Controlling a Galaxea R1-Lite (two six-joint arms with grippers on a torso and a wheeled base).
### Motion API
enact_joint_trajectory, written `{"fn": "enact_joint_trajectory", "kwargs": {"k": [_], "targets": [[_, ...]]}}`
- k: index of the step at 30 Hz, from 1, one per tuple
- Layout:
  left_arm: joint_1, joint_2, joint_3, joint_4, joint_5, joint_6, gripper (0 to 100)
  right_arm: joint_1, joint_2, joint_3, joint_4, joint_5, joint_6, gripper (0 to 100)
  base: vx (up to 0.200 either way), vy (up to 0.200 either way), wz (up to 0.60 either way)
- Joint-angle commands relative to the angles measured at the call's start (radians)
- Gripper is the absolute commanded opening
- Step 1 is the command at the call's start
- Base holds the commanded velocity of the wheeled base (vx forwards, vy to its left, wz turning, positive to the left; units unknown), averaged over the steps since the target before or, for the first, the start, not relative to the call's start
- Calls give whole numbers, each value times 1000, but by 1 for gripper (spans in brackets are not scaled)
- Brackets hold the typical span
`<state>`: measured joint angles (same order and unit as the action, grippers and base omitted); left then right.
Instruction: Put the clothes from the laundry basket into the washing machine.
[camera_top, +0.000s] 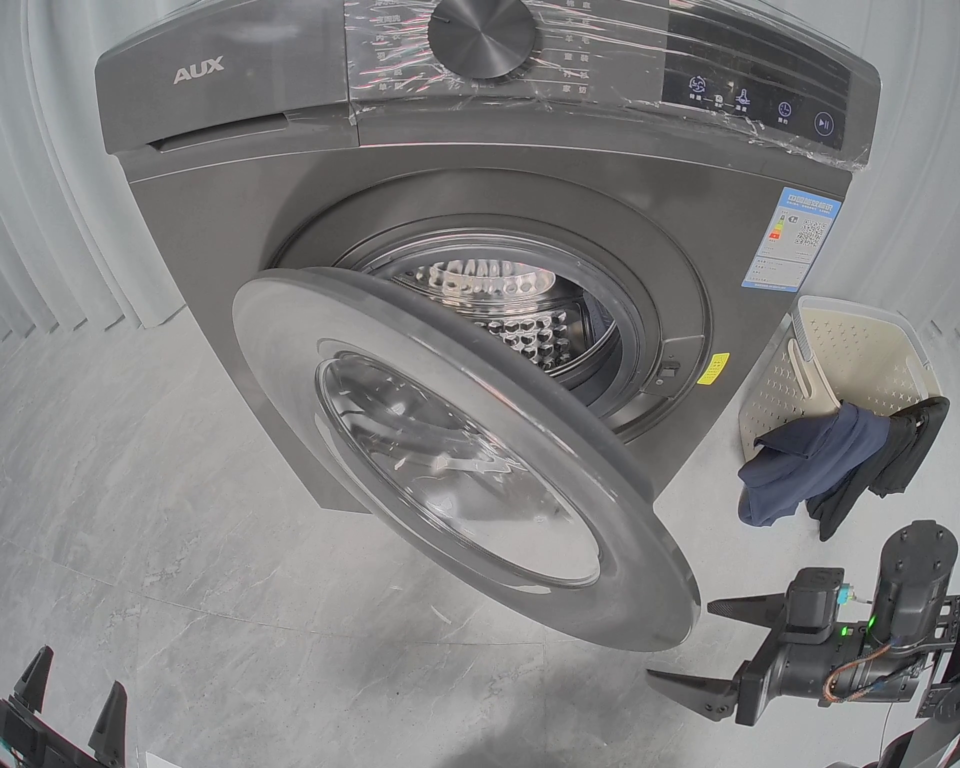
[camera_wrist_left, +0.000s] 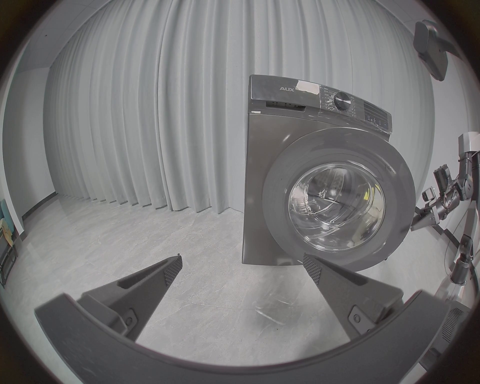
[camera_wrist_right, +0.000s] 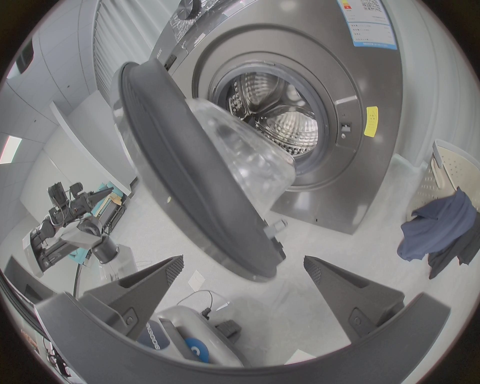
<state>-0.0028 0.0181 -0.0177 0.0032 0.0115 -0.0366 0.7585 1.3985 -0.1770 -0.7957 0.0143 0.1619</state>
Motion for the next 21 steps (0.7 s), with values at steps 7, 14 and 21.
{"fn": "enact_joint_trajectory", "kwargs": {"k": [7,14,21], "targets": [[0,-13,15,0,1,1,100,-188,-53,113,10,-4,-19,100,0,0,0],[0,-13,13,0,1,1,100,-260,77,-75,3,-4,-18,100,0,0,0],[0,-13,13,0,1,0,100,-225,151,-142,-3,6,-13,100,0,0,0]]}}
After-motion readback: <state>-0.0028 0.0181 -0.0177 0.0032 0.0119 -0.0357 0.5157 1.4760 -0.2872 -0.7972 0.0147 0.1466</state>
